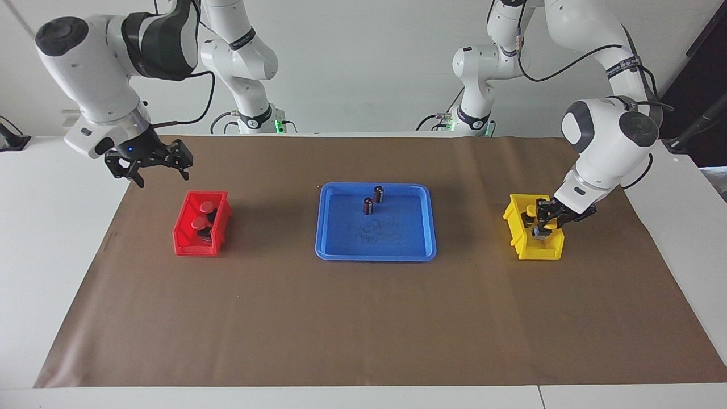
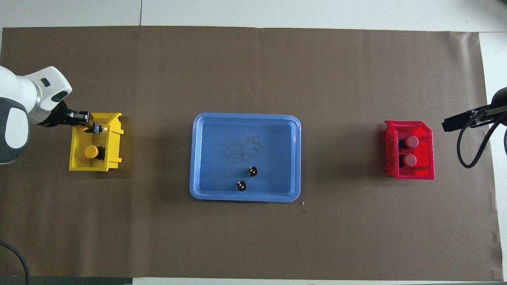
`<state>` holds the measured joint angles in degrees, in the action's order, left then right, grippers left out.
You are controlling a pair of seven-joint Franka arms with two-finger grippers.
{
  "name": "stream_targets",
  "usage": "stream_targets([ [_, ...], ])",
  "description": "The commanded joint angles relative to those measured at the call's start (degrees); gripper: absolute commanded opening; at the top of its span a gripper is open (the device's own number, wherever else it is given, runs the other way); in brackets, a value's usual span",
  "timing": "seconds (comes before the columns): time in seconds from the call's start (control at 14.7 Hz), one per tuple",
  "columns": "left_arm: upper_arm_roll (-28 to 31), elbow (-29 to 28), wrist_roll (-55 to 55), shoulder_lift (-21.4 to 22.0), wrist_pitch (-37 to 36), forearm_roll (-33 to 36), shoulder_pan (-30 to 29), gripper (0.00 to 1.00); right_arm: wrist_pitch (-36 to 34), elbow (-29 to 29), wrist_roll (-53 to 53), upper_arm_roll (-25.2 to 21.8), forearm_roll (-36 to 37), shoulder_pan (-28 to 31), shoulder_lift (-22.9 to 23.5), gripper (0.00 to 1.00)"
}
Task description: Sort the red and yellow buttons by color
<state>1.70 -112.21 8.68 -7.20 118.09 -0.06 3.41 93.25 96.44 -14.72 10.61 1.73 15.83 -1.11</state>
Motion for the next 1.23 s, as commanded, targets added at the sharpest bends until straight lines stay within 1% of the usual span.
stream_targets([
  [0.0,-0.20,-4.58,0.99,2.10,4.07,0.85,-1.21,0.01,-6.49,-6.16,5.74,0.38,-0.24,0.34,0.94,1.00],
  [0.07,-0.20,-5.38,0.99,1.84,5.91,0.86,-1.22,0.01,-7.46,-7.05,7.06,0.38,-0.06,0.43,0.94,1.00],
  [0.2,-0.20,-7.49,1.08,1.23,9.60,0.77,-1.57,0.01,-5.90,-6.45,7.25,0.11,-0.85,1.04,0.85,1.00],
  [0.34,-0.20,-8.20,0.64,0.79,11.19,0.77,-1.48,0.02,-5.71,-7.05,7.34,-0.06,0.12,-0.10,0.85,1.00],
  [0.41,-0.20,-8.20,0.46,0.18,11.46,0.77,-1.39,0.02,-5.36,-7.14,7.34,-1.19,0.64,-2.62,1.11,1.00],
  [0.48,-0.20,-8.20,0.46,0.17,11.46,0.85,-1.48,0.02,-5.53,-7.14,7.34,-3.64,0.99,-4.65,0.94,1.00],
  [0.54,-0.20,-8.20,0.55,0.17,11.46,0.86,-1.48,0.03,-5.80,-7.14,7.34,-4.97,1.00,-6.76,0.76,1.00],
  [0.61,-0.20,-8.20,0.55,0.17,11.55,0.77,-1.48,0.06,-6.06,-7.14,7.34,-6.64,1.00,-8.26,0.33,1.00],
  [0.68,-0.20,-8.20,0.55,0.17,11.55,0.77,-1.48,0.13,-6.85,-6.97,7.16,-9.87,1.09,-10.89,-0.37,1.00],
  [0.75,-0.20,-8.11,0.46,0.08,11.64,0.77,-1.48,0.33,-7.90,-6.71,7.16,-11.47,1.00,-12.13,-0.47,1.00],
  [0.82,-0.20,-8.11,0.46,0.17,11.64,0.77,-1.48,0.46,-7.99,-6.79,7.07,-11.75,1.00,-12.40,-0.56,1.00],
  [0.88,-0.20,-8.02,0.46,0.08,11.55,0.77,-1.48,0.49,-8.00,-6.71,6.90,-11.84,1.00,-12.75,-0.64,1.00],
  [0.95,-0.20,-7.67,0.46,0.08,11.46,0.77,-1.48,0.50,-8.08,-6.44,7.07,-11.93,1.00,-13.02,-0.99,1.00],
  [1.02,-0.20,-7.32,0.46,-0.01,11.20,0.68,-1.48,0.51,-8.08,-6.44,7.07,-11.93,1.17,-13.80,-1.00,1.00],
  [1.16,-0.20,-5.31,0.37,-0.36,10.33,0.24,-1.48,0.51,-7.56,-6.62,6.90,-11.75,1.17,-13.38,-0.73,1.00],
])
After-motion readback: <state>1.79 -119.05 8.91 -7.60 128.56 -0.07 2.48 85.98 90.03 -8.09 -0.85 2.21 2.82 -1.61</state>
